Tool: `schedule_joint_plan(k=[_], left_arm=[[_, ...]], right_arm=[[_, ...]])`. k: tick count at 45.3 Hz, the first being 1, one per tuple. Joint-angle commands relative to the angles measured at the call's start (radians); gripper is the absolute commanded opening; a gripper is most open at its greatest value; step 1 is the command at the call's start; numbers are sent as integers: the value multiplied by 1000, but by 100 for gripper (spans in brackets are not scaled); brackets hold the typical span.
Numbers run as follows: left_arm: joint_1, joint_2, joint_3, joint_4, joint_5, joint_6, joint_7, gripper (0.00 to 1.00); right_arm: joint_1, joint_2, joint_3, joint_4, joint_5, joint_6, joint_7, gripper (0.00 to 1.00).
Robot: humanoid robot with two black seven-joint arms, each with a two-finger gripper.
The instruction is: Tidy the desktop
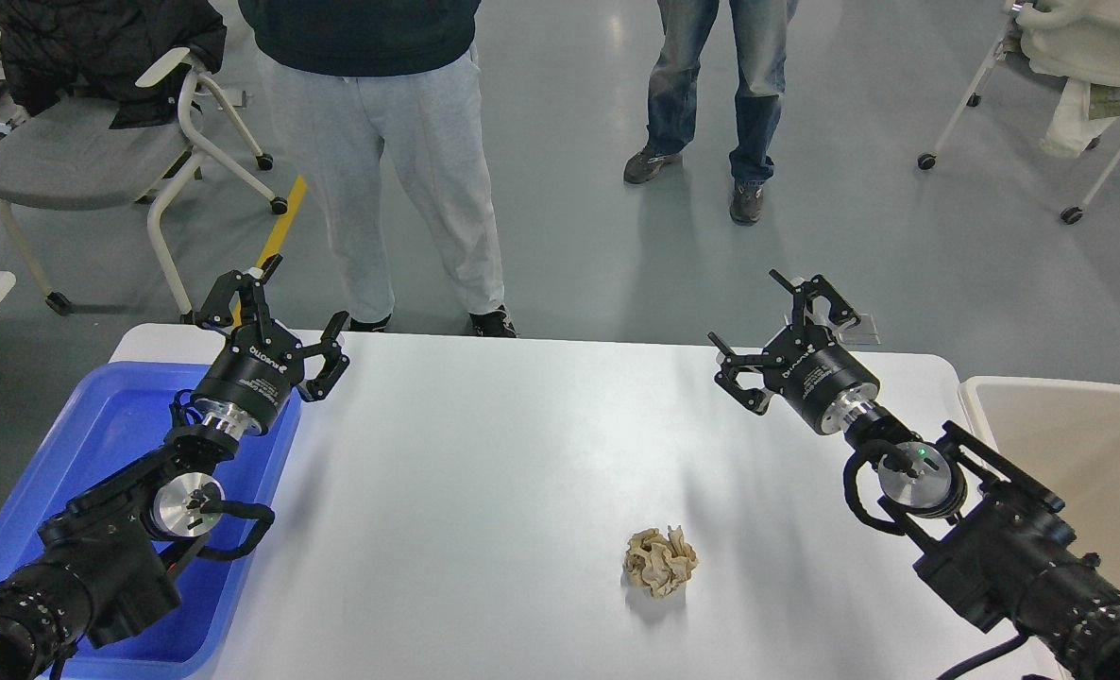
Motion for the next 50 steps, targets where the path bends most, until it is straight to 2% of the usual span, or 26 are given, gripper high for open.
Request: schedule_joint_plan(k=[1, 13, 30, 38, 50], left_arm=[[0, 0, 0, 0, 0, 0, -1, 100], [0, 0, 0, 0, 0, 0, -1, 100], [0, 0, 0, 0, 0, 0, -1, 100], [0, 0, 0, 0, 0, 0, -1, 100], [0, 0, 0, 0, 0, 0, 1, 100]], right_arm=[[5, -98, -83, 83, -48, -7, -1, 100], [25, -328, -189, 345, -124, -18, -9, 100], [258, -552, -477, 657, -184, -176, -61, 100], [425, -627, -710, 718, -204, -218, -83, 100], [836, -650, -1181, 873, -137, -394, -92, 100]])
